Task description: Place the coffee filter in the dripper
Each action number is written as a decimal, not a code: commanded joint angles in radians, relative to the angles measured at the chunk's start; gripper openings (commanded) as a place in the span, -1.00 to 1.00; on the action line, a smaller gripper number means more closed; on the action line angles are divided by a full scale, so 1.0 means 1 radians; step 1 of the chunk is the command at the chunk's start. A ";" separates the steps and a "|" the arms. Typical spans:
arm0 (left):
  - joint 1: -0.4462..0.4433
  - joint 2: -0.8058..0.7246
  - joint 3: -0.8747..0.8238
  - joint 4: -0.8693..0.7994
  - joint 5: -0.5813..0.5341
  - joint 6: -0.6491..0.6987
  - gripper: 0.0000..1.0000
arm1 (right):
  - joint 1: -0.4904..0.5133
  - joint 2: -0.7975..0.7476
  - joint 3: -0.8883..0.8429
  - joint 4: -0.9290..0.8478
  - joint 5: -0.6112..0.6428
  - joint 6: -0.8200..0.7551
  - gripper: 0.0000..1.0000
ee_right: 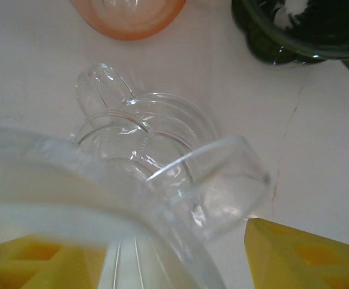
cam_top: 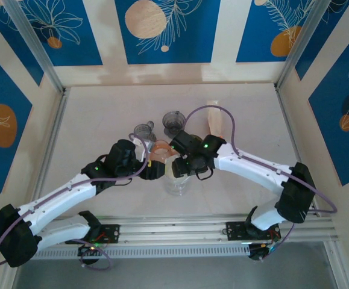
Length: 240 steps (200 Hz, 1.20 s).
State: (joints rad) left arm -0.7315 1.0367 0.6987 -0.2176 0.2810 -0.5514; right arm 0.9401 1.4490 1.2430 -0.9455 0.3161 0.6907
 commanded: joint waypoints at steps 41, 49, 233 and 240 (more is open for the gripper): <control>-0.008 0.002 0.001 0.011 0.015 -0.022 0.44 | -0.033 -0.141 -0.055 -0.072 0.047 0.046 0.26; -0.007 0.001 -0.002 0.012 0.014 -0.022 0.45 | -0.036 -0.147 -0.061 -0.078 0.052 0.051 0.25; -0.007 -0.038 0.010 0.018 0.023 -0.058 0.66 | -0.002 -0.337 -0.071 0.011 0.175 0.066 0.27; -0.007 -0.046 0.013 0.023 0.029 -0.062 0.68 | -0.001 -0.355 -0.080 0.015 0.187 0.072 0.27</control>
State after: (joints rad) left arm -0.7315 1.0286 0.6983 -0.2169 0.2813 -0.5911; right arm 0.9302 1.1595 1.1759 -0.9508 0.4278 0.7357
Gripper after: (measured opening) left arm 0.831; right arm 0.637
